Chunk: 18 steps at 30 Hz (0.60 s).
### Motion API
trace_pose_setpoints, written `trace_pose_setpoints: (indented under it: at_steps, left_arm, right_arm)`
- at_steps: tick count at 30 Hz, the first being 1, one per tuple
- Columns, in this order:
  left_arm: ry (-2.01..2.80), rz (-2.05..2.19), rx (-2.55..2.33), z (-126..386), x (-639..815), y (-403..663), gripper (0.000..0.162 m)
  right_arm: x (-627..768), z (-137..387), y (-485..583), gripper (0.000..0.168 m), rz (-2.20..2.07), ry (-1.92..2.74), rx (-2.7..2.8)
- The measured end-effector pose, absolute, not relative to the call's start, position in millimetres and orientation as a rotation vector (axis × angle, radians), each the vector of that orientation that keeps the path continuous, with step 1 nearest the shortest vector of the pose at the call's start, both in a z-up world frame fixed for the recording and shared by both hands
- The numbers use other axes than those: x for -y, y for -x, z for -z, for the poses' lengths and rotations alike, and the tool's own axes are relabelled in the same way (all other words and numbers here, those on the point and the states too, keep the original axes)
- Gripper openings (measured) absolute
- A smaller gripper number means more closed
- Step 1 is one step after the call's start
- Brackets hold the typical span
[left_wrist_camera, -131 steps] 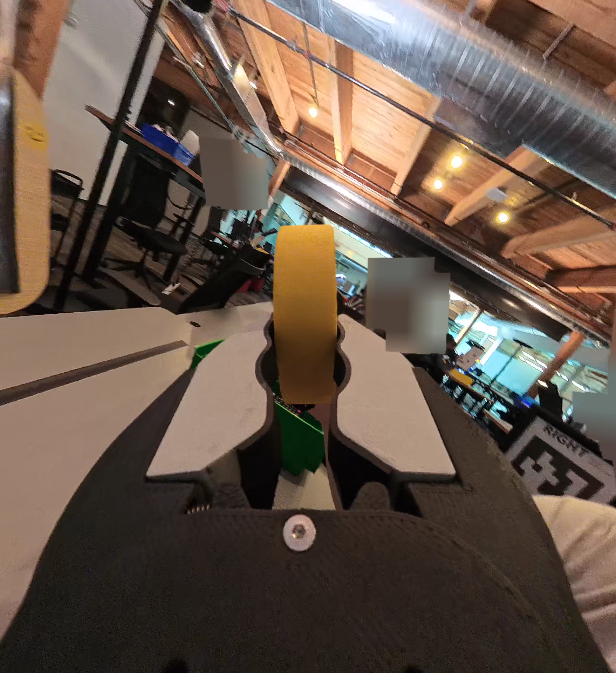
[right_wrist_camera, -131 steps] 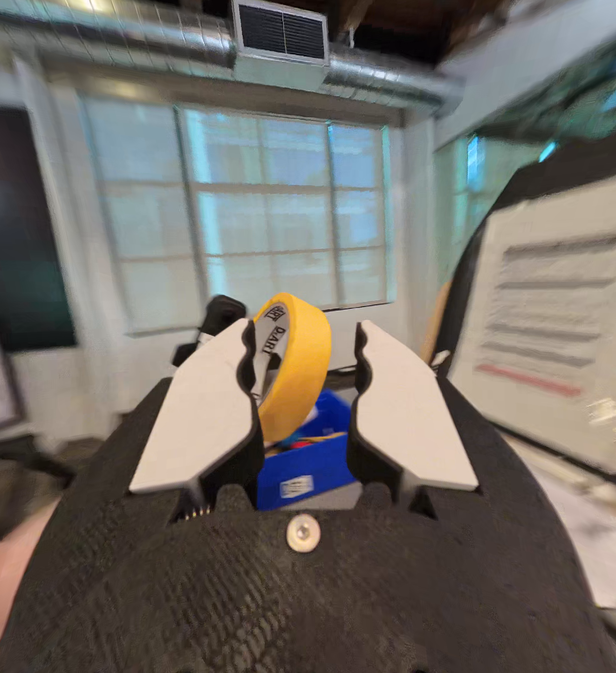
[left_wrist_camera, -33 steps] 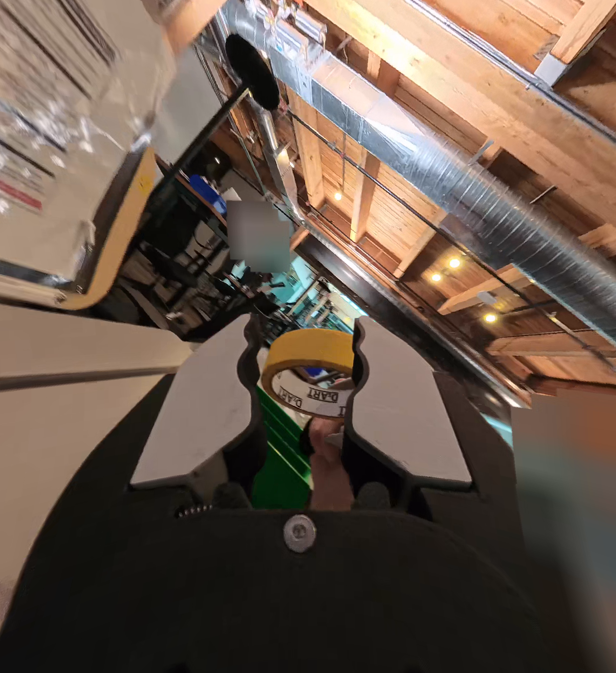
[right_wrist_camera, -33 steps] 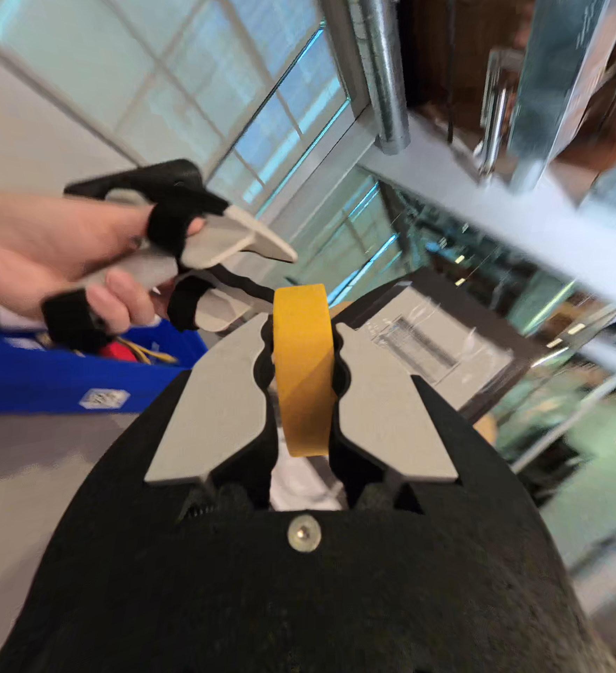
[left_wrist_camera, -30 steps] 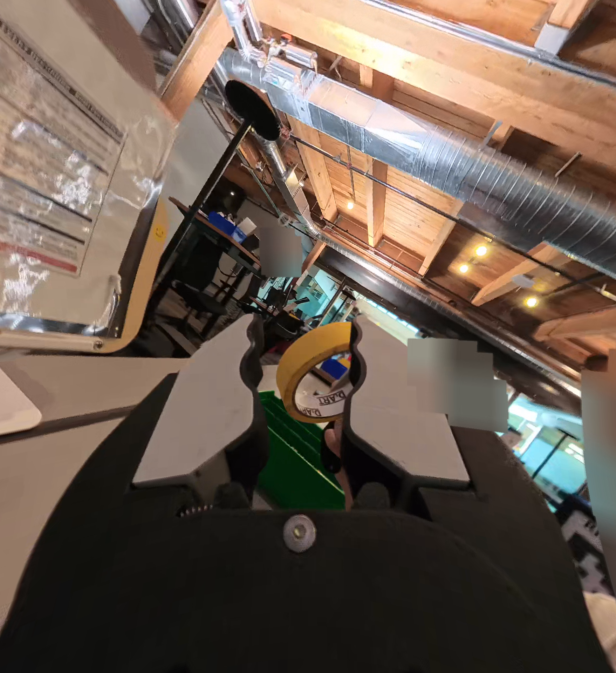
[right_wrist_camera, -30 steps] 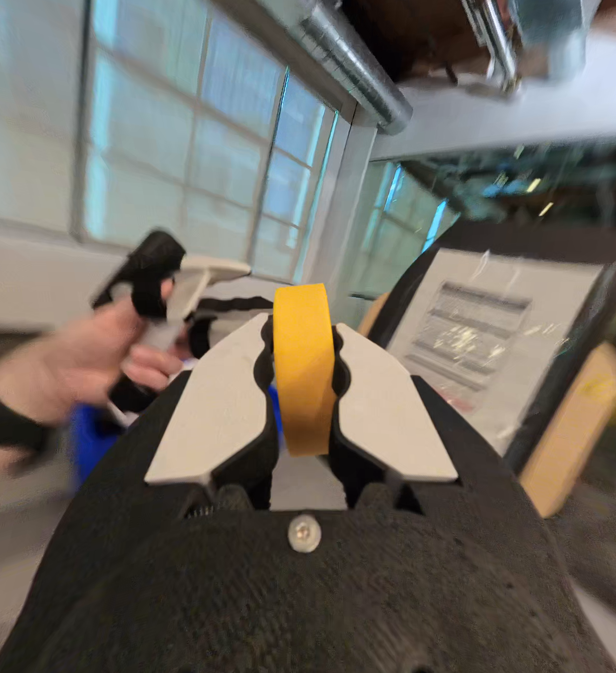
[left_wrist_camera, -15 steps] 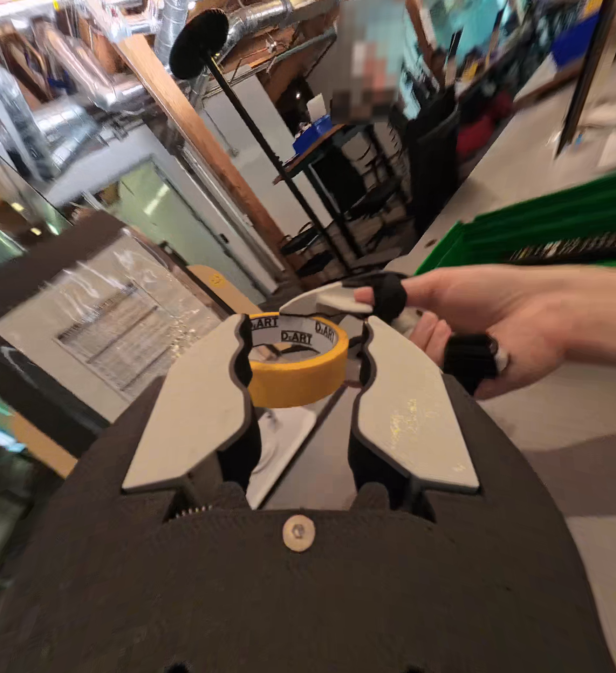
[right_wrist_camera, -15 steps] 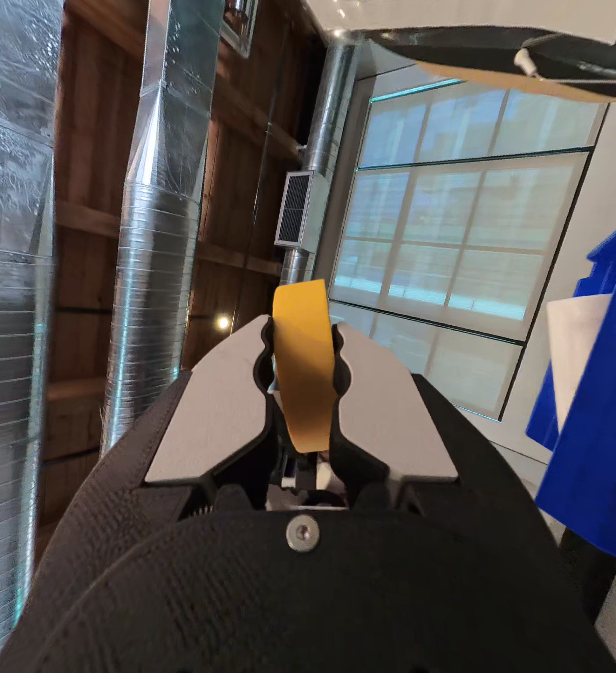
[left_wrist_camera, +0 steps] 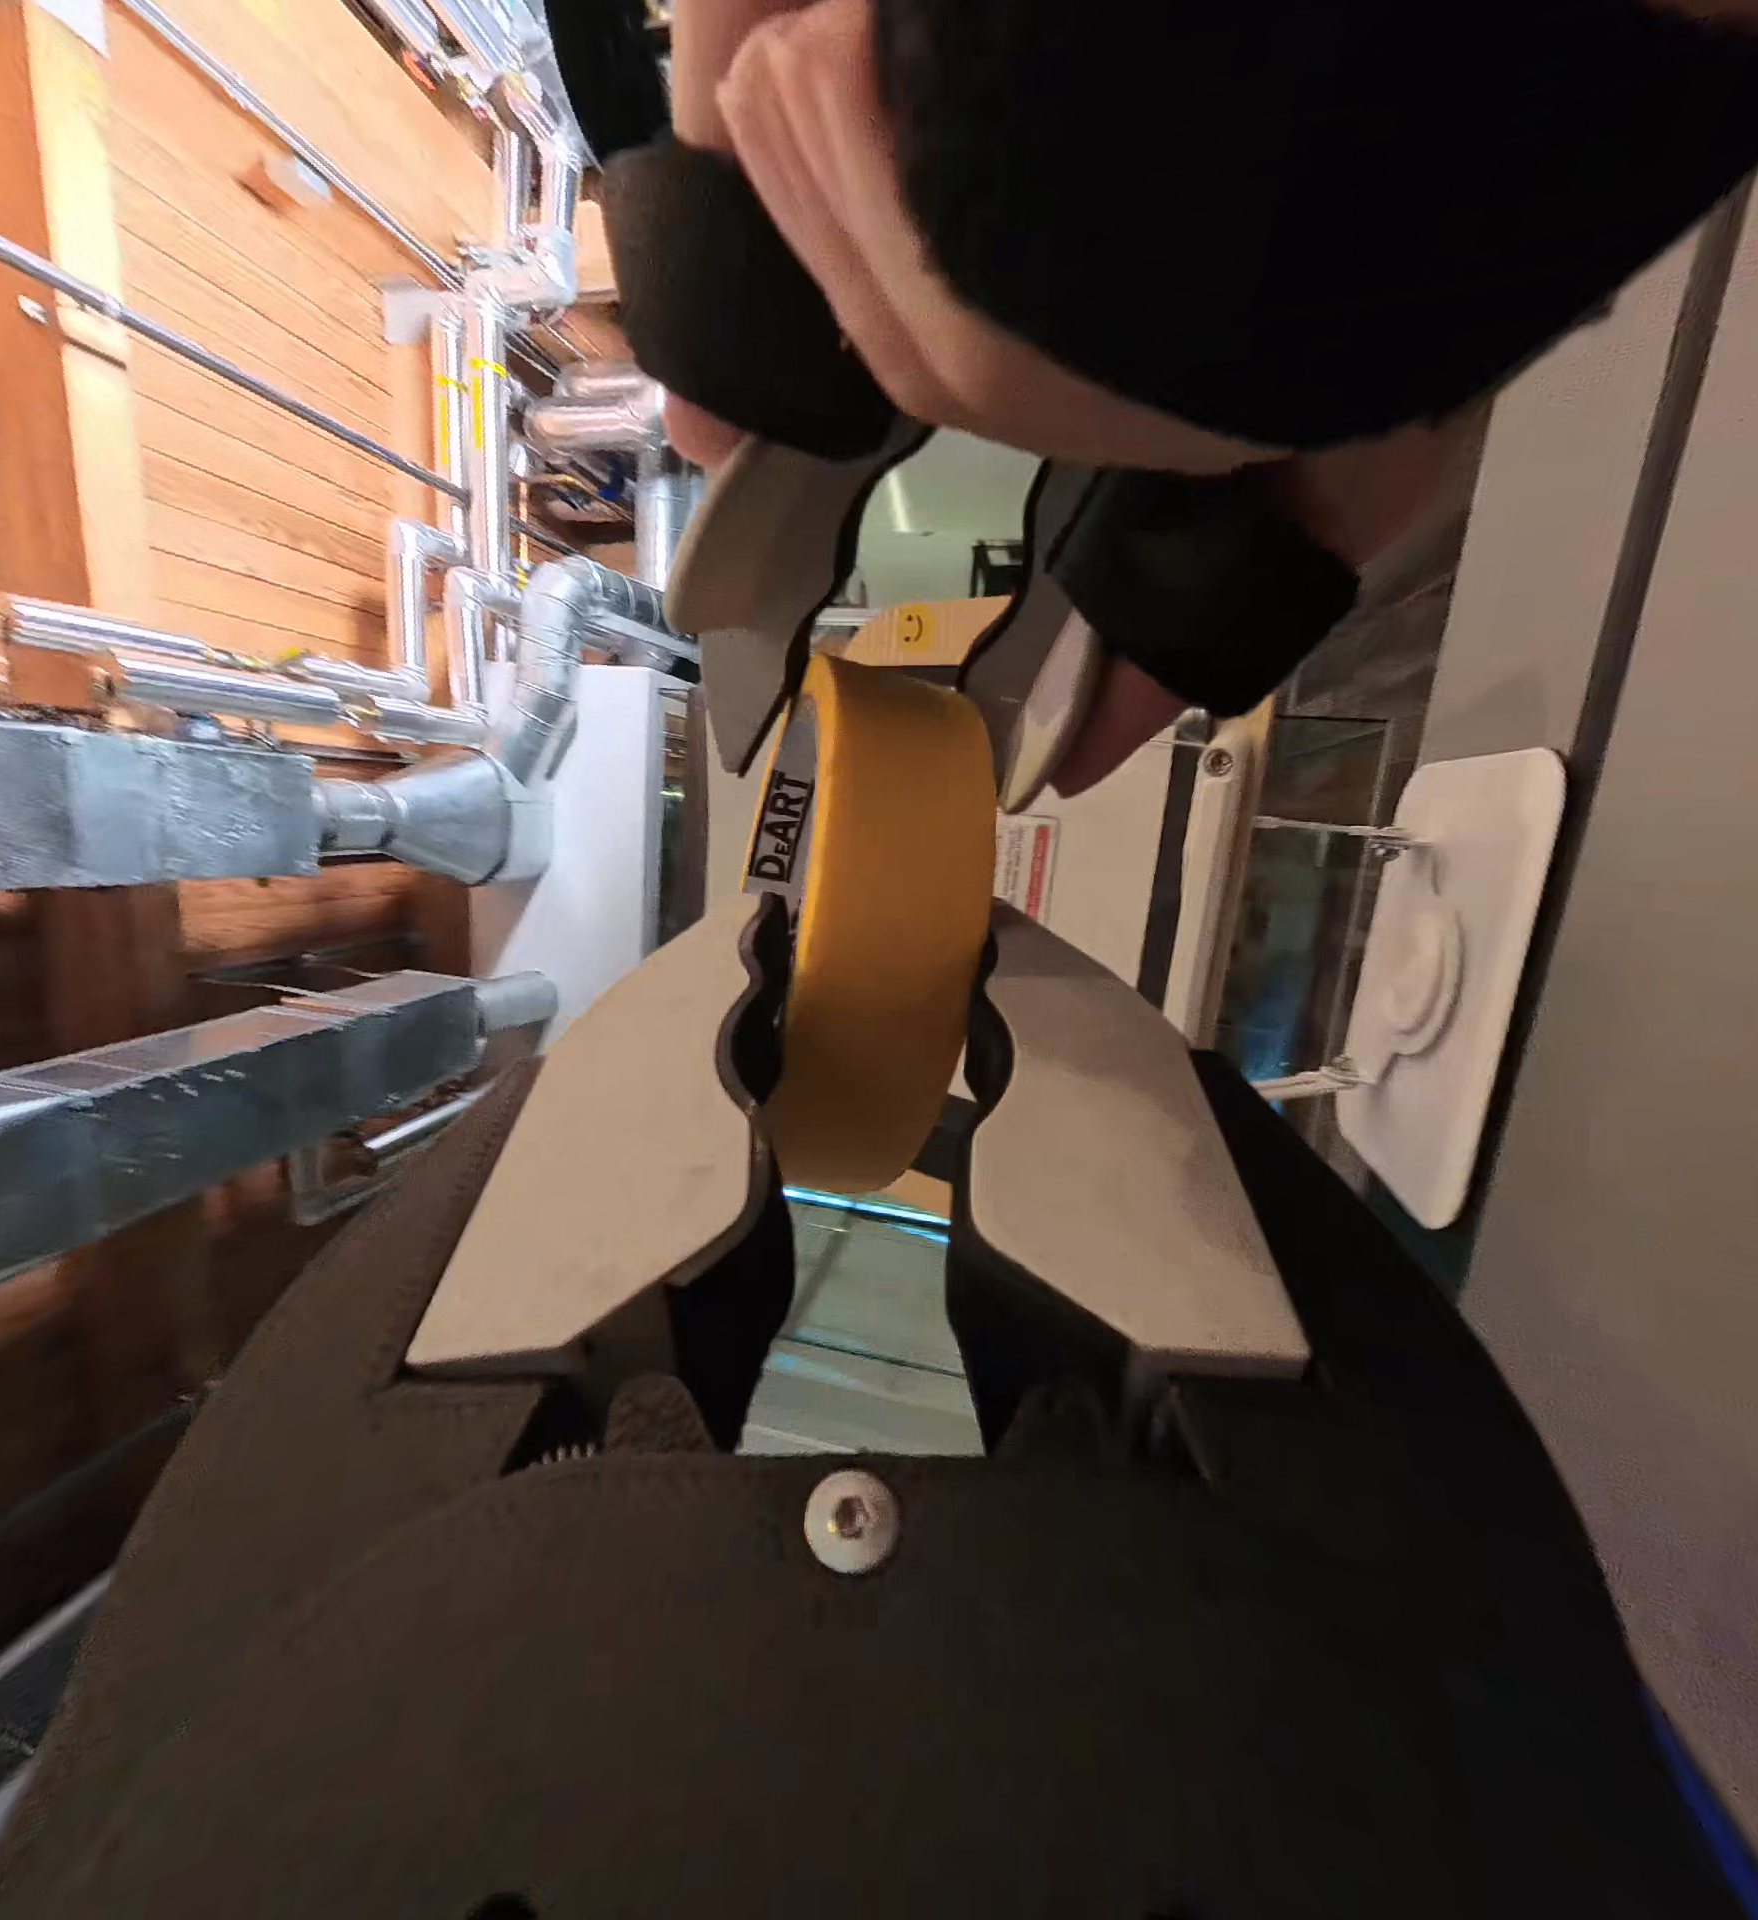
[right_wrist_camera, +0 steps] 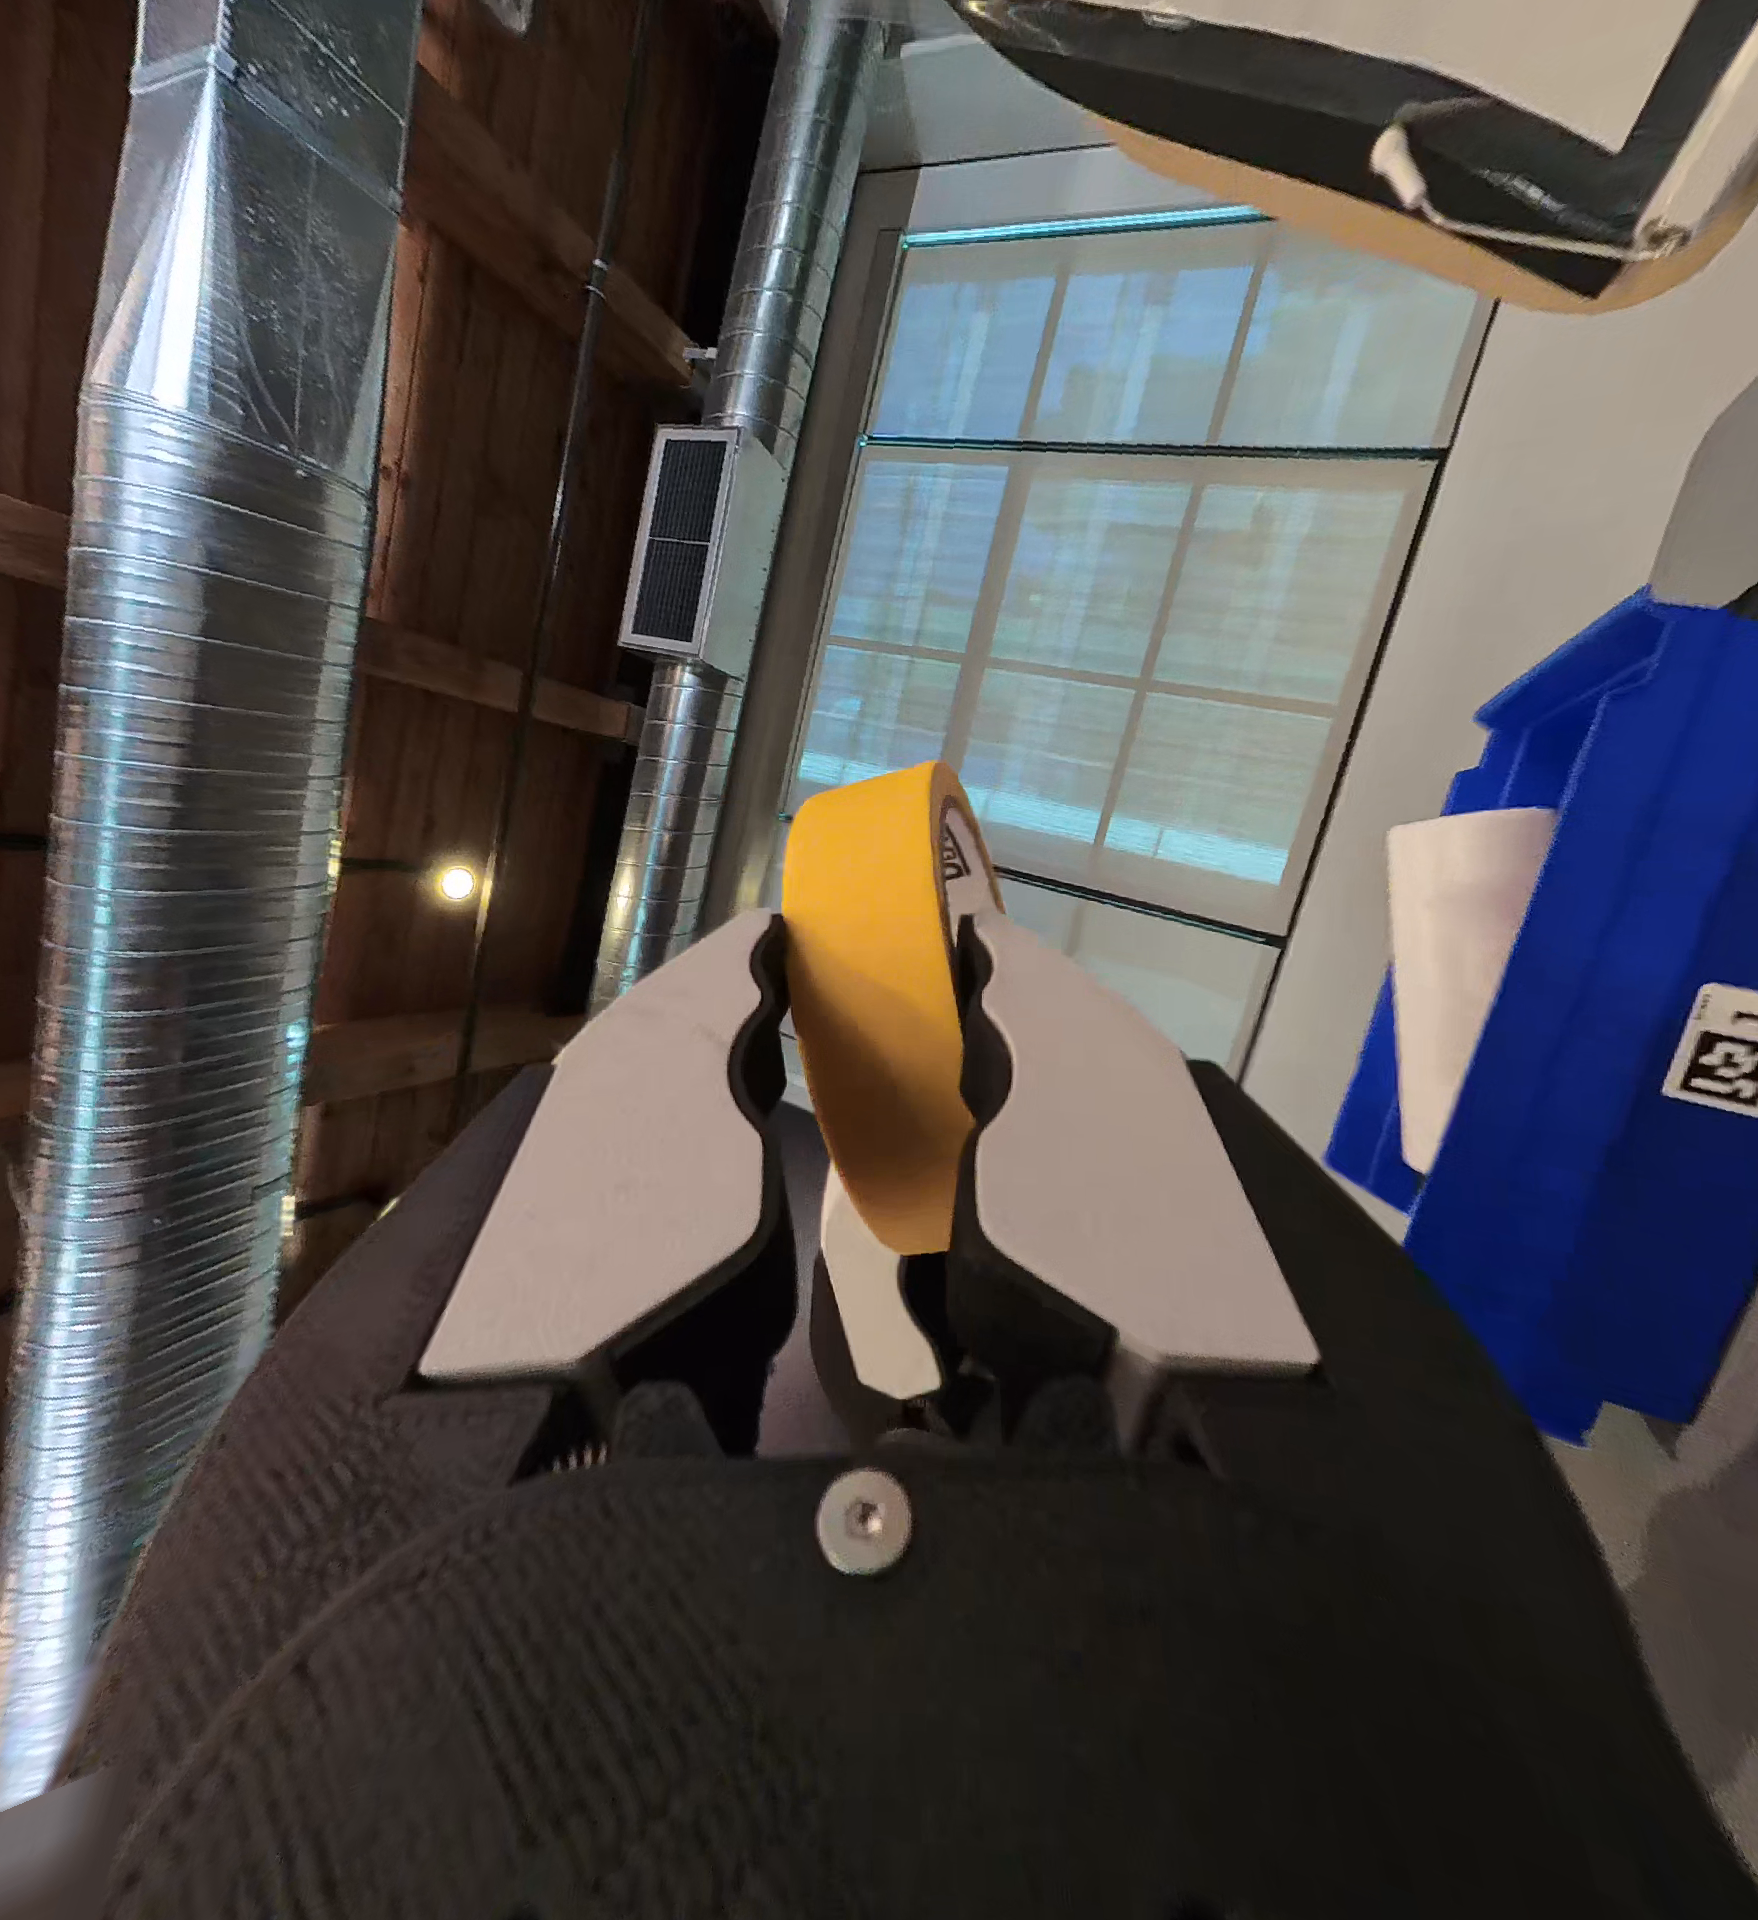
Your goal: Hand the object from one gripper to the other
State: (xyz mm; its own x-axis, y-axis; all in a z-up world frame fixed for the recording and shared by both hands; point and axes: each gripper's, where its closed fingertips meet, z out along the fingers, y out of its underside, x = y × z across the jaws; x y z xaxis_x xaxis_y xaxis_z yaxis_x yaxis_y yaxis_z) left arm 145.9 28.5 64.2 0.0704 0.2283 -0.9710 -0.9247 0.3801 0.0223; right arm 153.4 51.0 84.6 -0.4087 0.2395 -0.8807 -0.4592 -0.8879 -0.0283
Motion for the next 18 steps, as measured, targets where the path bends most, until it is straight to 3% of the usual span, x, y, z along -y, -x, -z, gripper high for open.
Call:
trace_pose_setpoints:
  at_steps: [2,5,7,18]
  left_arm:
    - [0.876,-0.896,-1.138,-64.8,-31.3,-143.5,0.030]
    - [0.982,-0.672,-1.026,-81.3,-27.2,-137.5,0.029]
    - [1.054,-0.433,-0.914,-98.8,-19.9,-134.2,0.029]
    - [1.354,1.398,-0.292,-141.7,-1.5,-104.7,0.028]
  right_arm:
    - [-49.2,-92.3,-155.2,0.031,-2.240,1.383,-0.221]
    - [-35.0,-116.5,-153.7,0.060,-2.089,1.363,0.036]
    - [-19.0,-137.0,-155.1,0.063,-1.962,1.301,0.228]
    - [22.1,-164.6,-158.8,0.044,-0.675,0.987,0.808]
